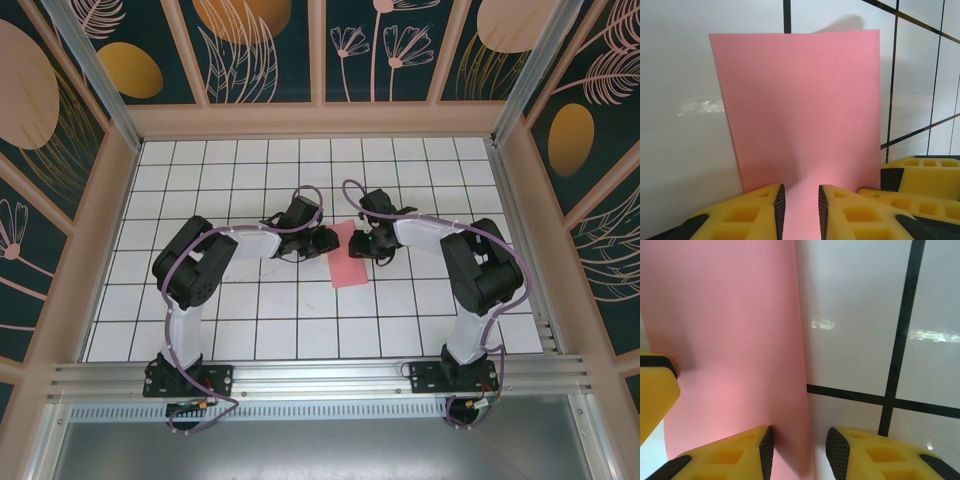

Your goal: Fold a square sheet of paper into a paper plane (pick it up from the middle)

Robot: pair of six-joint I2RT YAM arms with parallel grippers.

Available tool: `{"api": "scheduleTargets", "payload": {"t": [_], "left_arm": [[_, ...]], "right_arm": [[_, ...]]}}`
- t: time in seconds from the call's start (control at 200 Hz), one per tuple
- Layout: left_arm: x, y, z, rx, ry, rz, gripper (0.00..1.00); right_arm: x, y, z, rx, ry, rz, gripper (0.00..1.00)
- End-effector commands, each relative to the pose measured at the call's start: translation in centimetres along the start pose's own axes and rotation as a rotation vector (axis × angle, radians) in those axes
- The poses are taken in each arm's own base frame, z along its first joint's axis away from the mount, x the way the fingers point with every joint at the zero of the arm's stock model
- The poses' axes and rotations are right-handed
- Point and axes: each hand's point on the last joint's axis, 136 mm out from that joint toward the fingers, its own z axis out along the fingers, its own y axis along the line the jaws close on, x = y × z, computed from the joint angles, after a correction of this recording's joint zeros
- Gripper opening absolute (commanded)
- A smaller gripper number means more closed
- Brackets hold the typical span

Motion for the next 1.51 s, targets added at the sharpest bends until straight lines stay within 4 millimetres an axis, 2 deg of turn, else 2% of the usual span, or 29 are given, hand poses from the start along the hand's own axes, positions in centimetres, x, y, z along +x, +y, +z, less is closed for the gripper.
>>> {"api": "scheduleTargets", "payload": {"t": [0.0,0.26,0.435,0.721,0.971,1.186,1.501], "left_arm": [[0.1,-0.2,-0.2,0.001,-0.003,0.023,0.28],[0.1,-0.7,-0.2,0.018,0.003,0.036,0.28],[-0.4,-2.0,-0.9,0.057,-0.013,0.053,0.28],[-0.4,-2.6,-1.6,0.081,-0.026,0.059,0.28],[0.2,-2.3,-1.5,0.082,-0.008,0.052,0.28],[1.2,-1.5,-0.4,0.054,0.027,0.046,0.27],[1.3,-0.5,0.1,0.016,0.029,0.036,0.27]], "right_arm": [[3.4,-1.9,2.6,0.050,0.121,0.002,0.38],[2.4,-0.5,1.3,-0.009,0.090,0.015,0.31],[3.0,-1.3,2.0,0.017,0.111,0.025,0.31],[3.8,-2.1,3.0,0.058,0.137,0.027,0.35],[4.4,-2.8,3.6,0.102,0.156,0.017,0.37],[4.4,-2.9,3.6,0.105,0.157,0.009,0.38],[4.4,-2.9,3.5,0.095,0.158,-0.005,0.35]]}}
